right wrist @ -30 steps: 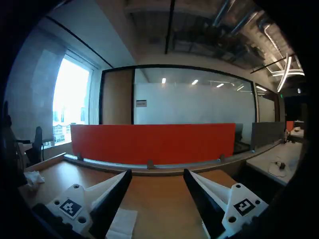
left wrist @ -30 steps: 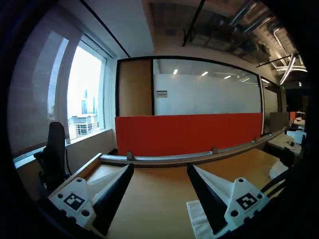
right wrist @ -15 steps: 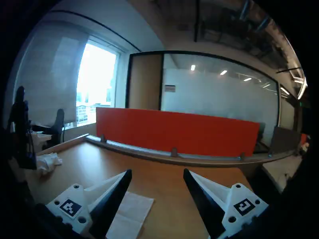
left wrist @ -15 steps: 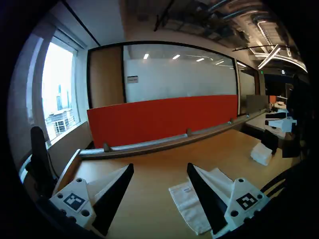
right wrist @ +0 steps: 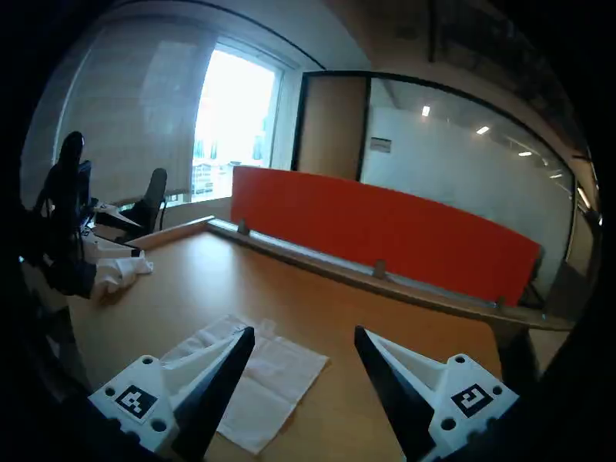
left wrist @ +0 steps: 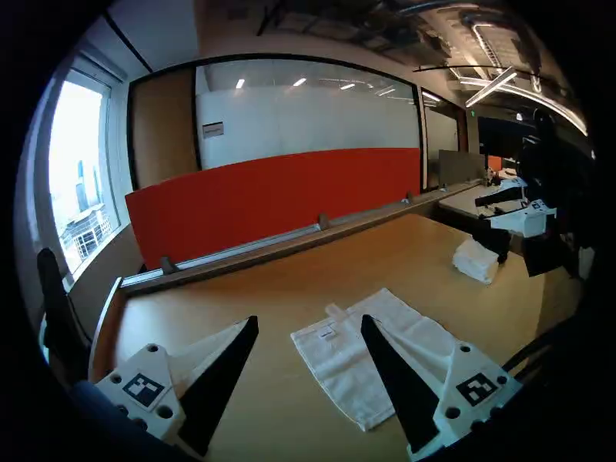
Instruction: Fold towel
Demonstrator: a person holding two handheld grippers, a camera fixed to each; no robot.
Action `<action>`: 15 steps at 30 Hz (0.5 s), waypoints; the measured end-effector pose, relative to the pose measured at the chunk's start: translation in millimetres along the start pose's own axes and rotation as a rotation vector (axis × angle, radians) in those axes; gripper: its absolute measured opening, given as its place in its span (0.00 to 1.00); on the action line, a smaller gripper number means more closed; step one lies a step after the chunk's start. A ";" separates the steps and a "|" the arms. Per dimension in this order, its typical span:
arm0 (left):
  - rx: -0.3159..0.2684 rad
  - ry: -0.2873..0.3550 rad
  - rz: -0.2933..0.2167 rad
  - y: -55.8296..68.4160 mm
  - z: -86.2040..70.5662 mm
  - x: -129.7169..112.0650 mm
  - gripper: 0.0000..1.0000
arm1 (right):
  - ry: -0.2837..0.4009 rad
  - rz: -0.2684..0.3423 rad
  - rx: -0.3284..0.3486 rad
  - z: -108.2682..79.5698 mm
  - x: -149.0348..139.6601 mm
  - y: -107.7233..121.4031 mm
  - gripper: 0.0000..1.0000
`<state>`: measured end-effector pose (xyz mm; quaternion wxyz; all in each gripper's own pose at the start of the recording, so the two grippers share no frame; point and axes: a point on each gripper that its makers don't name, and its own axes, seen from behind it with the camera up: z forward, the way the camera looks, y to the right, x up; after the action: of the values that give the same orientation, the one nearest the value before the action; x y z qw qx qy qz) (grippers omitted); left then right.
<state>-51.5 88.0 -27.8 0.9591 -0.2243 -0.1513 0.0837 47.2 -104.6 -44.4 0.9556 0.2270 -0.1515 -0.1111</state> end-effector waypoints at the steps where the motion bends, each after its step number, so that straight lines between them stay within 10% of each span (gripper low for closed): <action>1: -0.004 -0.005 0.001 2.3 1.1 -3.9 0.99 | -0.007 -0.002 0.007 1.3 -4.5 -2.5 1.00; 15: -0.048 -0.094 0.037 31.4 18.4 -69.5 0.99 | -0.099 -0.022 0.070 17.2 -72.3 -29.0 1.00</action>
<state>-125.8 107.3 -43.9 0.9436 -0.2457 -0.1939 0.1083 -30.1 -116.5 -60.5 0.9372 0.2563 -0.1997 -0.1271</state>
